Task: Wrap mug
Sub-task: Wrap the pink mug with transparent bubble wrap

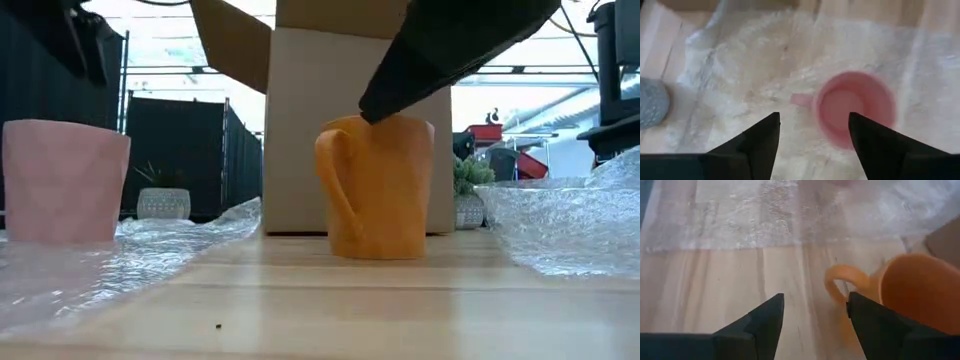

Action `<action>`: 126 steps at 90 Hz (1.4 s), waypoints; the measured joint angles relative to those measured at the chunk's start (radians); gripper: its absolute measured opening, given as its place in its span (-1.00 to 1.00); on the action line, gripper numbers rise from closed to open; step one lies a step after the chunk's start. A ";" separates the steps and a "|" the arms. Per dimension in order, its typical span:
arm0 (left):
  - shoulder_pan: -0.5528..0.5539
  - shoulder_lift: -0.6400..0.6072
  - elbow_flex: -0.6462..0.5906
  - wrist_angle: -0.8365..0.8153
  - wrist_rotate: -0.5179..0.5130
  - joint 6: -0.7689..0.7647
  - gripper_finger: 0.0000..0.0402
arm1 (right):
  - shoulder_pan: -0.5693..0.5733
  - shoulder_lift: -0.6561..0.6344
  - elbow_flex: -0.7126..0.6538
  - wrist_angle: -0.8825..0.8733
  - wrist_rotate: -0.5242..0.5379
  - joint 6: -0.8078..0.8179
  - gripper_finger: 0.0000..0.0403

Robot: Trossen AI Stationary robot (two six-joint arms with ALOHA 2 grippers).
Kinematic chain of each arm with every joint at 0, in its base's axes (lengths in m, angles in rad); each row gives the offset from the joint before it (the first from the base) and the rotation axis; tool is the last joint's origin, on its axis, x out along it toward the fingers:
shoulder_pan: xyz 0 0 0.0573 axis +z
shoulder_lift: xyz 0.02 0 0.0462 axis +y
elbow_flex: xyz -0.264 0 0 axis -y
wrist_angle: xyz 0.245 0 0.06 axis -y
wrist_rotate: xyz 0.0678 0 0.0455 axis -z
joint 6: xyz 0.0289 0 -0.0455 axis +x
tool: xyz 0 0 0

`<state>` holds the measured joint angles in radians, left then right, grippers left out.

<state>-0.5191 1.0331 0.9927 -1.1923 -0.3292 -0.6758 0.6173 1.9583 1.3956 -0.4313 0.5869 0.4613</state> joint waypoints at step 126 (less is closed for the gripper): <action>-0.617 0.820 0.204 0.715 0.111 -0.339 0.11 | 0.017 0.033 0.001 0.305 -0.007 -0.311 0.02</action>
<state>-1.1357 1.8534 1.1969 -0.4776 -0.2178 -1.0143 0.6346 1.9911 1.3964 -0.1259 0.5800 0.1506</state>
